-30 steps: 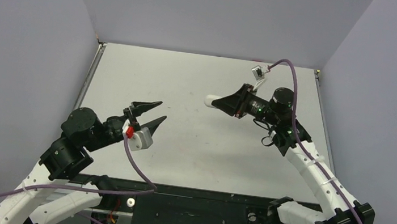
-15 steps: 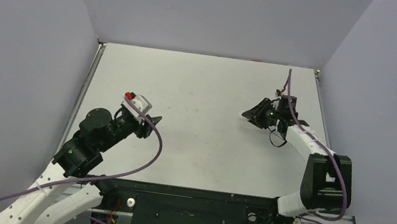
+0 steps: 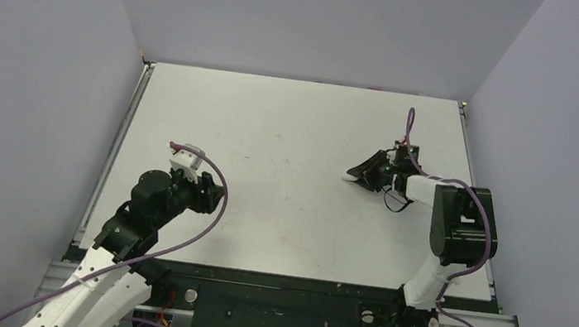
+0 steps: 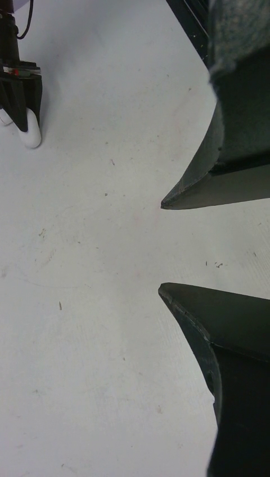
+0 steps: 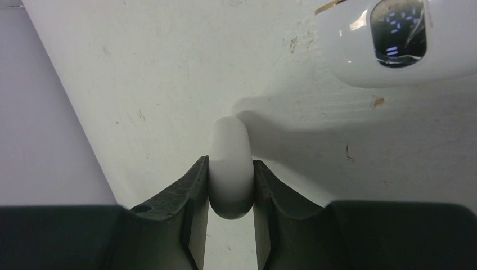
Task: Insert the wireless bluetooth earbuds into the charging case
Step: Place the charging case at the center of the board.
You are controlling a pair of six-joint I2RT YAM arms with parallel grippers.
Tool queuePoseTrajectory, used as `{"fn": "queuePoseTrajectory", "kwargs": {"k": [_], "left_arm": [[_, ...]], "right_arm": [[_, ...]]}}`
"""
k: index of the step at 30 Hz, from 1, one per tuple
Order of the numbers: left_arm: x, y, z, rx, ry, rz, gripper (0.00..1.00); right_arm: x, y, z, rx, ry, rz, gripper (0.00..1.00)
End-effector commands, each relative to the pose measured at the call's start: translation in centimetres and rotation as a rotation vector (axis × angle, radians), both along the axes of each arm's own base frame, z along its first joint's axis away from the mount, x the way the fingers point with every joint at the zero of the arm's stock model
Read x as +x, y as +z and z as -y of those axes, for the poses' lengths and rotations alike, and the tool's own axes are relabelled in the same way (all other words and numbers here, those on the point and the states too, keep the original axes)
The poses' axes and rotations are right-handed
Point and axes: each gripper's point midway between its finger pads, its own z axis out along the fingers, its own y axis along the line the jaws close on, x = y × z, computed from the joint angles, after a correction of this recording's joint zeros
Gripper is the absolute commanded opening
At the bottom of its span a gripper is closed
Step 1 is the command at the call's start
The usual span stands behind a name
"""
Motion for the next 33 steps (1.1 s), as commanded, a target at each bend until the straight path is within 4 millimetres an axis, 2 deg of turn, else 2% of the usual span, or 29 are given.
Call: {"fn": "queuePoseTrajectory", "kwargs": {"k": [1, 2, 3, 4, 5, 9, 10, 11, 12, 13, 21, 22, 25, 30, 33], "left_arm": [[0.1, 1.2, -0.2, -0.034, 0.012, 0.035, 0.48], [0.1, 1.2, -0.2, -0.033, 0.011, 0.034, 0.48], [0.1, 1.1, -0.2, -0.032, 0.011, 0.035, 0.48], [0.1, 1.2, -0.2, -0.032, 0.011, 0.037, 0.48], [0.2, 1.1, -0.2, -0.031, 0.011, 0.037, 0.48], [0.3, 1.3, 0.0, -0.035, 0.003, 0.041, 0.48], [0.3, 1.4, 0.0, -0.035, 0.001, 0.045, 0.48], [0.3, 1.5, 0.1, -0.035, -0.001, 0.046, 0.48], [0.4, 1.5, 0.1, -0.032, -0.003, 0.046, 0.48], [0.5, 1.6, 0.1, -0.031, -0.001, 0.048, 0.48], [0.6, 2.0, -0.1, -0.017, 0.001, 0.065, 0.48], [0.6, 2.0, -0.1, -0.017, 0.000, 0.064, 0.48], [0.6, 1.9, 0.1, -0.018, -0.009, 0.059, 0.48], [0.6, 2.3, 0.3, -0.018, -0.021, 0.066, 0.48], [0.8, 2.6, 0.3, -0.014, -0.022, 0.073, 0.48]], "right_arm": [[1.5, -0.2, 0.9, -0.038, -0.010, 0.027, 0.00], [1.8, 0.0, 0.9, -0.044, -0.001, 0.028, 0.00], [1.1, -1.0, 1.1, -0.064, 0.025, -0.013, 0.00], [1.5, -0.7, 1.2, -0.074, 0.039, -0.011, 0.01], [0.7, -1.6, 1.5, -0.097, 0.064, -0.051, 0.05], [1.3, -2.1, 2.6, -0.157, 0.085, -0.077, 0.17], [2.1, -1.7, 2.8, -0.173, 0.092, -0.061, 0.18], [1.7, -2.3, 2.9, -0.178, 0.102, -0.095, 0.20], [2.4, -1.9, 2.9, -0.192, 0.114, -0.081, 0.20], [2.1, -2.3, 3.0, -0.197, 0.121, -0.107, 0.21], [2.7, -1.0, 3.6, -0.268, 0.137, -0.105, 0.29], [2.5, -1.0, 3.9, -0.294, 0.145, -0.116, 0.32], [3.2, 0.3, 4.7, -0.393, 0.160, -0.091, 0.38], [3.6, 2.2, 4.1, -0.494, 0.217, -0.082, 0.51], [3.5, 2.2, 3.8, -0.558, 0.243, -0.092, 0.54]]}}
